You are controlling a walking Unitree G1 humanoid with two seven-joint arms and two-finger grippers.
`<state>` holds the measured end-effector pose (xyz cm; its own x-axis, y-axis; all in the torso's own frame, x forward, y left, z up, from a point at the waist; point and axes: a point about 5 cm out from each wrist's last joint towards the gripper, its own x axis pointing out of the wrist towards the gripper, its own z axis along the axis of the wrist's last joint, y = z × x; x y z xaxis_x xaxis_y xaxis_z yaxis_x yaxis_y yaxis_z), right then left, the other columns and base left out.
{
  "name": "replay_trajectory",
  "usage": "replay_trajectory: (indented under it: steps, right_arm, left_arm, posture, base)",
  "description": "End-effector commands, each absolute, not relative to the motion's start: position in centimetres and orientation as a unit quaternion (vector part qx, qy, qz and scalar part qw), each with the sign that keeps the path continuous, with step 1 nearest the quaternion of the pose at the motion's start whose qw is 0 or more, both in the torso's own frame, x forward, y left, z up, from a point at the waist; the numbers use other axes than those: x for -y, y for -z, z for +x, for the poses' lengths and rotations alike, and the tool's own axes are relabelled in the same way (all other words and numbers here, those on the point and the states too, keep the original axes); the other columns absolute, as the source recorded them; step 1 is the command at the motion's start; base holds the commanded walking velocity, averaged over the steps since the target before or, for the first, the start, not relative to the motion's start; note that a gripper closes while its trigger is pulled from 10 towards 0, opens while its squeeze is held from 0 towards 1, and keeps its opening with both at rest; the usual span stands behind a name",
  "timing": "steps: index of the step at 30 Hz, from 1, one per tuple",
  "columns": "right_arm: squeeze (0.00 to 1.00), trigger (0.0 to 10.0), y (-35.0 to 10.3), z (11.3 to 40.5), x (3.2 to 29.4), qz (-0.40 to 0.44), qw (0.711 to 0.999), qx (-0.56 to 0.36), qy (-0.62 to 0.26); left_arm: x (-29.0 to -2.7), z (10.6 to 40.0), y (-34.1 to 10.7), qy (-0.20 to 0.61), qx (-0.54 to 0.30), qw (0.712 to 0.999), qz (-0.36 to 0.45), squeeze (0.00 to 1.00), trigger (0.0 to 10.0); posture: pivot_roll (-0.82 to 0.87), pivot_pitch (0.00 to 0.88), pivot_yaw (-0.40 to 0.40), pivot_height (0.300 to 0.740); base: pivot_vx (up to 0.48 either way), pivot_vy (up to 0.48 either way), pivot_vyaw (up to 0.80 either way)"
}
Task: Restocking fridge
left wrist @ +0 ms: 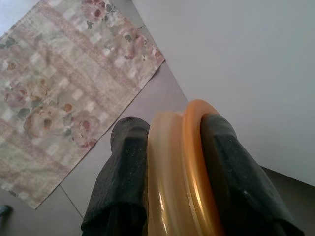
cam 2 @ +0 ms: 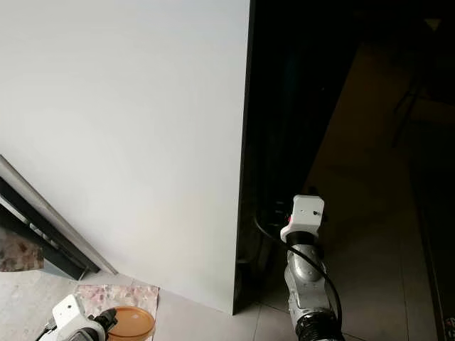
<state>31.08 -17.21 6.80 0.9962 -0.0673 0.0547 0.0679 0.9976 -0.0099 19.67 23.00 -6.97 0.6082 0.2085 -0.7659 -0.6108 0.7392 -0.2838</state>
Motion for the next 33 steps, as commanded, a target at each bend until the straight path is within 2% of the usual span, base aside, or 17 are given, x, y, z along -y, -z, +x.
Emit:
replay_trajectory:
  steps: [1,18,33]
  right_arm:
    - [0.0,10.0,-6.4,31.3,16.5,-0.003,1.0,0.012,0.014]
    - [0.0,10.0,-8.2,32.6,17.7,-0.011,0.998,0.044,0.049]
    - [0.0,10.0,-7.3,31.0,18.0,-0.01,0.996,0.049,0.076]
  left_arm:
    - [-23.0,19.3,7.2,-0.243,-0.377,0.852,-0.27,0.0,10.0]
    - [-22.8,19.2,7.3,-0.24,-0.38,0.852,-0.269,0.0,10.0]
    - [-22.8,18.8,7.5,-0.234,-0.39,0.853,-0.257,0.0,10.0]
  posture:
    - [0.0,0.057,0.01,0.74]
    - [0.0,0.06,0.012,0.74]
    - [0.0,0.061,0.013,0.74]
  base:
    - [0.0,0.0,0.0]
    - [0.0,0.0,0.0]
    - [0.0,0.0,0.0]
